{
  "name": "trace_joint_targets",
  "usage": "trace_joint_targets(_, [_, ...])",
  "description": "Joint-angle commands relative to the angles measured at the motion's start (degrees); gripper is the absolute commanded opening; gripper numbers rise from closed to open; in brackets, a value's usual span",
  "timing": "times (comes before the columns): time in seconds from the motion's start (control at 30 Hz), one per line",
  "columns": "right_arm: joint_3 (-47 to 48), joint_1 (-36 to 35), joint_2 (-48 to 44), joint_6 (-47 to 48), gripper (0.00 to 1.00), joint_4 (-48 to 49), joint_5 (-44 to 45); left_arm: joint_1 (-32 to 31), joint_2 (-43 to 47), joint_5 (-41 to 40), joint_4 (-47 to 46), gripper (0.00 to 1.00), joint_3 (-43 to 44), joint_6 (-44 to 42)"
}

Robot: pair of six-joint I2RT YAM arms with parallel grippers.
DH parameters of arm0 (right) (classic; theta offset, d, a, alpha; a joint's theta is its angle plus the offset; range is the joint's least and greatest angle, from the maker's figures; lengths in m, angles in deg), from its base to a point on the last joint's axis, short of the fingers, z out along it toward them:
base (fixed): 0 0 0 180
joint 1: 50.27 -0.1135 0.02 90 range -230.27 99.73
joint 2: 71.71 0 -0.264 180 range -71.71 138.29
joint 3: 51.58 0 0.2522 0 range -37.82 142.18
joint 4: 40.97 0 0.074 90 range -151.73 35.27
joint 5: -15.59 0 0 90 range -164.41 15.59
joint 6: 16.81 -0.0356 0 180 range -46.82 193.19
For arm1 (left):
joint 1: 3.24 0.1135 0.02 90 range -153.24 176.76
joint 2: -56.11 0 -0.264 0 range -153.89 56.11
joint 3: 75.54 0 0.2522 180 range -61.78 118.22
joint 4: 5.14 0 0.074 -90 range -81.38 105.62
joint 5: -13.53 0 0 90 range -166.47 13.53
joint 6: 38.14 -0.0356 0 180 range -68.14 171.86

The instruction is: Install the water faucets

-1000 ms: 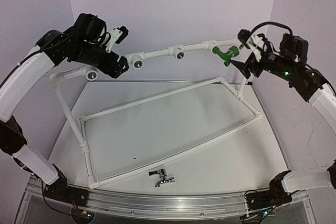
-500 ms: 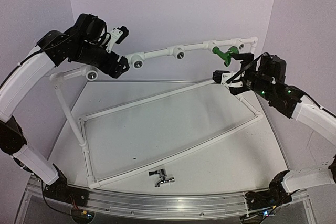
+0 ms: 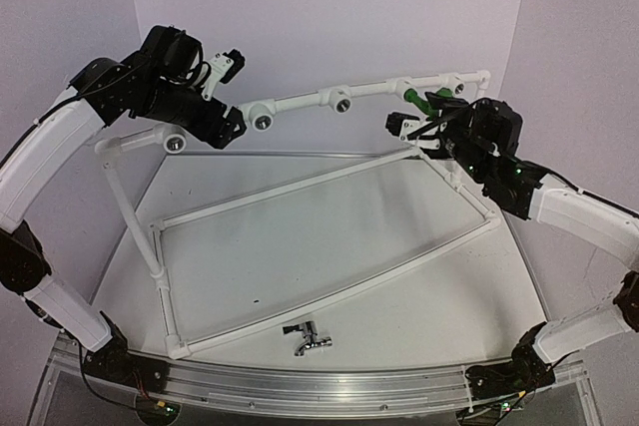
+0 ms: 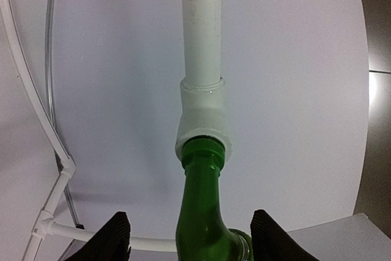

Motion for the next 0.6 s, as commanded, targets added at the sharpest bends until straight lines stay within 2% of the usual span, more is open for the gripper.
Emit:
trace_joint_targets(0.0, [8.46, -0.42, 0.64, -19.67, 0.55, -8.12, 2.37, -0.25, 0.58, 2.92, 3.94, 0.9, -0.53, 2.36])
trace_joint_targets(0.1, [11.34, -0.41, 0.9, -30.48, 0.49, -14.77, 1.01, -0.23, 0.4, 2.84, 3.92, 0.9, -0.41, 2.41])
trace_joint_targets(0.27, [12.78, -0.41, 0.72, -46.18, 0.45, -22.99, -3.21, -0.25, 0.16, 2.89, 4.09, 0.9, -0.04, 2.36])
trace_joint_targets(0.57, [14.46, -0.3, 0.92, -65.61, 0.39, -26.65, -8.74, -0.23, 0.03, 2.84, 3.97, 0.89, 0.08, 2.37])
